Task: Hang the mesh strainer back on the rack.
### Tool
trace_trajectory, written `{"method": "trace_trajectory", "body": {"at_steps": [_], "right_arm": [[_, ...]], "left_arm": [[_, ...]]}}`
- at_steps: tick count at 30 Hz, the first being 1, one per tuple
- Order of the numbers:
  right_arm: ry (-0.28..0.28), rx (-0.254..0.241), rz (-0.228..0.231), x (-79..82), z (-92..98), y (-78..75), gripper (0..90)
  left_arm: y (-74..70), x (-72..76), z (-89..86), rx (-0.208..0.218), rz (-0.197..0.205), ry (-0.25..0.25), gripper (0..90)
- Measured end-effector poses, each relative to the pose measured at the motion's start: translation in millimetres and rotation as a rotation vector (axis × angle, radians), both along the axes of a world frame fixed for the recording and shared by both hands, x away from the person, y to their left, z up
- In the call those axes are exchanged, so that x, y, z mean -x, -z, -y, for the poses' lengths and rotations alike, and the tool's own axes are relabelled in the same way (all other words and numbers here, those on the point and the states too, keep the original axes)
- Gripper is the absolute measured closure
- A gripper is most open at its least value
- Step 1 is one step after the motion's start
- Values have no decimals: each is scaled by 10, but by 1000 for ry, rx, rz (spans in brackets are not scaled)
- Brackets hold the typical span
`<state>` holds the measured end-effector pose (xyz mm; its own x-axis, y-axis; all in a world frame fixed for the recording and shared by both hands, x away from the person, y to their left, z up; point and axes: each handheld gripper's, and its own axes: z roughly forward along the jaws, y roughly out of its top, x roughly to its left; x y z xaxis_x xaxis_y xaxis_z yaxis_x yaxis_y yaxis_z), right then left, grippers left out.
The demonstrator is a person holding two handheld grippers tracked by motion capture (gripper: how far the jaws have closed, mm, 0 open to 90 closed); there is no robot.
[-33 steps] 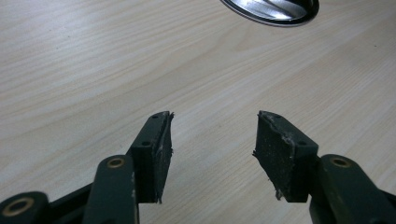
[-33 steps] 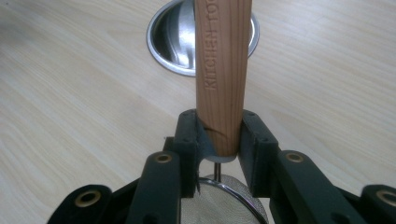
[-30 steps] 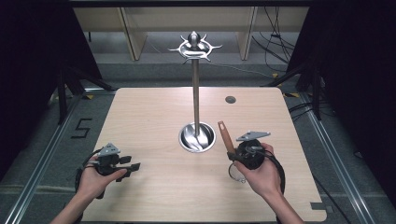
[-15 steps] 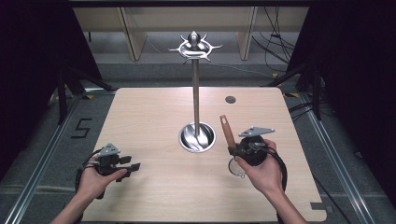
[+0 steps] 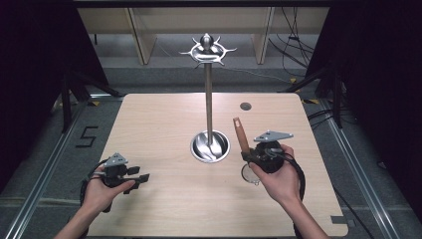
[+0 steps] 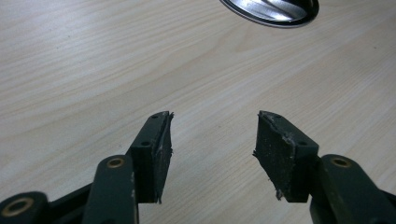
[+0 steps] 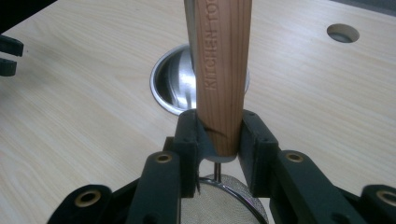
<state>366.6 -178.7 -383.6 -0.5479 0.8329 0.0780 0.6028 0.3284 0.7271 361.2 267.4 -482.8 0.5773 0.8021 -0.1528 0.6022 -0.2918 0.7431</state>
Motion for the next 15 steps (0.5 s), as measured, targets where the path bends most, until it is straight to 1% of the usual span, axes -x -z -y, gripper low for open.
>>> {"method": "trace_trajectory", "body": {"at_steps": [1, 2, 3, 4, 5, 6, 7, 8, 9, 10, 11, 13, 14, 15], "right_arm": [[2, 3, 2, -5, 2, -14, 714], [2, -6, 15, -9, -5, -17, 713], [-2, -1, 10, -11, -3, -35, 714], [6, -9, 16, -11, -13, -42, 713], [-12, 4, 33, -28, 1, -48, 714], [0, -7, 17, -20, -14, -67, 713], [2, -9, 29, -26, -17, -73, 713], [-21, 11, 54, -48, 3, -69, 714], [-10, -3, 34, -37, -9, -85, 714], [-7, -6, 33, -36, -13, -90, 714], [-9, -4, 37, -39, -12, -92, 714], [-13, 1, 55, -47, -4, -95, 714], [-18, 4, 54, -50, 0, -103, 713], [-7, -4, 54, -51, -7, -114, 714]], "left_arm": [[4, -4, -2, 7, -1, 5, 446], [3, -3, -4, 6, 0, 5, 446], [-1, 1, -3, -1, 1, -1, 446], [3, -4, -5, 6, -1, 5, 446], [4, -5, -7, 7, -1, 6, 445], [2, -2, -5, 3, 1, 1, 446], [-1, 1, -5, -3, 1, -1, 446], [-2, 1, -7, -5, 0, 2, 445], [-2, 2, -7, -4, 1, 1, 445], [0, 3, -1, 4, 2, -3, 445], [-3, 2, -8, -4, 1, 1, 445], [-2, 1, -6, -3, 1, 0, 445], [-2, 2, -4, -3, 2, -1, 445], [-1, 2, -3, -4, 1, 0, 445]]}}
